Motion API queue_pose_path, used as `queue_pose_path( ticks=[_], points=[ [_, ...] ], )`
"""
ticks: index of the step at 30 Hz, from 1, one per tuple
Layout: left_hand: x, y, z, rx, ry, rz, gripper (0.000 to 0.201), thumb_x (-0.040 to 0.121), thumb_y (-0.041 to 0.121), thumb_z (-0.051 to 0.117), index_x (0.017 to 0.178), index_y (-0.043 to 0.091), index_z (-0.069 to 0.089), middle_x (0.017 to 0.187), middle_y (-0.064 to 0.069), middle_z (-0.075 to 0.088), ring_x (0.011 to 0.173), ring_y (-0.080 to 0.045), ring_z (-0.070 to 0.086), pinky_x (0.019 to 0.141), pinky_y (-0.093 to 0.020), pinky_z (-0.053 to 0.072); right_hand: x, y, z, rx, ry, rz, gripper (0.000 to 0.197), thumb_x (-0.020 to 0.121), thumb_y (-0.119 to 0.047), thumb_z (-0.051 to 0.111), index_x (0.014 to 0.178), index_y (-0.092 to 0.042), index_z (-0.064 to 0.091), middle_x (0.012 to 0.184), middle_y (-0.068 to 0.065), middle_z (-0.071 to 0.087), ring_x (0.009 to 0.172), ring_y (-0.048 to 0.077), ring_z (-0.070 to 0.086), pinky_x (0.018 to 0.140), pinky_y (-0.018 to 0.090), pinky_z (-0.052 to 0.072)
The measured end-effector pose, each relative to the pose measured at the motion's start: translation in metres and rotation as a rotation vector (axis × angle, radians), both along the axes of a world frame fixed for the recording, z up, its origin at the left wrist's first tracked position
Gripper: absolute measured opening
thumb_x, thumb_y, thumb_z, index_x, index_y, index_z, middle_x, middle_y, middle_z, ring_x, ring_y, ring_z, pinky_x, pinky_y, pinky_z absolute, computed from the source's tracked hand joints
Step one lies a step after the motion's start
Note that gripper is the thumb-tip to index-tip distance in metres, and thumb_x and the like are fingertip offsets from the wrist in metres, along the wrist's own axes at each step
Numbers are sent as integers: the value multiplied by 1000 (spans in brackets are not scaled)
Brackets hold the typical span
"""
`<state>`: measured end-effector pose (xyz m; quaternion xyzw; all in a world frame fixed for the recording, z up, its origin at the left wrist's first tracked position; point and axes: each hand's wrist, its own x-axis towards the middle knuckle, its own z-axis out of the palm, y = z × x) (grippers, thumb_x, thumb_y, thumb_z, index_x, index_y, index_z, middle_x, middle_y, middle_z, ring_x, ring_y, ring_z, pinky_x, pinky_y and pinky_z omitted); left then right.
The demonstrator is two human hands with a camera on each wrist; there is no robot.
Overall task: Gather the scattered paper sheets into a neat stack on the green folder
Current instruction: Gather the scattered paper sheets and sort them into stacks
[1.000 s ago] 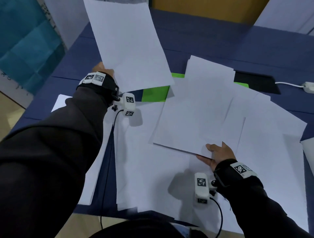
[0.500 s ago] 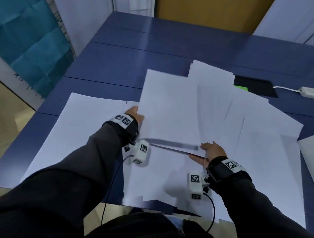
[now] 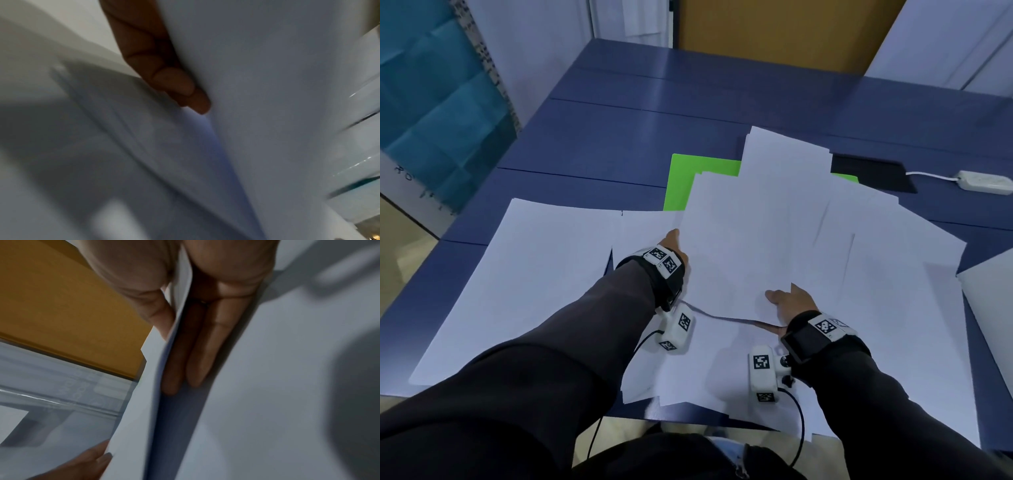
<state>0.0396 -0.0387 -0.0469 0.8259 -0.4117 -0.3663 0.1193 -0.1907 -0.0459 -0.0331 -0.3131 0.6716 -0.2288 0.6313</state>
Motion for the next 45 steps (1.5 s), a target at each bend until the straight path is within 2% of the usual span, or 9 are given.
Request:
queue_pose_path(
  ticks=[7,10,14,19,24,30,37,42,45],
  points=[
    [1,3,-6,-88,61,101,36,86,21,53,120,15,45,116,-8,47,97,-26,53,88,-29,41,-21,8,4,-135,-138,-7,20,92,-1,51,85,-18,57,86,2,61,75,16,58,89,53,49],
    [0,1,0,-135,229,119,51,91,15,55,138,7,39,126,-11,52,116,-24,50,97,-27,37,-31,13,1,-222,-179,26,21,91,-2,53,90,-20,64,87,-1,71,76,16,67,85,45,52],
    [-10,6,11,-270,372,107,19,87,5,55,105,7,53,87,-4,53,86,-20,49,69,-24,38,-45,12,-1,-359,-109,56,19,88,0,57,93,-17,66,95,5,72,85,24,68,79,36,56],
    [-37,23,28,-509,554,139,26,87,-2,50,105,17,52,90,-8,59,66,-16,55,46,-10,38,-65,9,11,-536,14,66,10,84,0,63,85,-9,66,71,-3,70,61,8,65,56,18,52],
    [-63,29,39,-619,615,125,45,89,-13,40,129,7,49,125,-18,59,95,-36,51,76,-32,48,-71,4,27,-624,54,4,4,80,-4,68,79,-7,65,71,3,65,55,8,61,55,17,50],
    [-71,33,37,-638,753,139,36,70,7,47,102,21,55,97,0,64,89,-17,60,85,-29,46,-74,9,37,-637,49,-128,19,78,-11,73,82,-9,55,71,-3,59,64,17,58,52,18,45],
    [-84,31,34,-575,868,154,57,59,2,49,114,15,48,106,-7,58,98,-22,55,97,-36,41,-69,12,29,-634,-113,-142,17,76,3,69,83,-12,66,64,-8,70,61,12,67,57,18,53],
    [-82,26,12,-459,770,215,57,73,0,56,129,4,47,118,-11,58,108,-23,53,105,-39,38,-65,9,11,-570,-8,-150,19,75,1,71,90,-6,62,81,3,65,72,16,68,58,14,52],
    [-80,28,3,-401,642,169,43,82,7,57,125,5,51,119,-15,61,107,-25,56,101,-34,41,-69,5,2,-515,97,-170,58,75,-22,75,117,7,49,106,14,60,100,29,60,88,34,51]
  ],
)
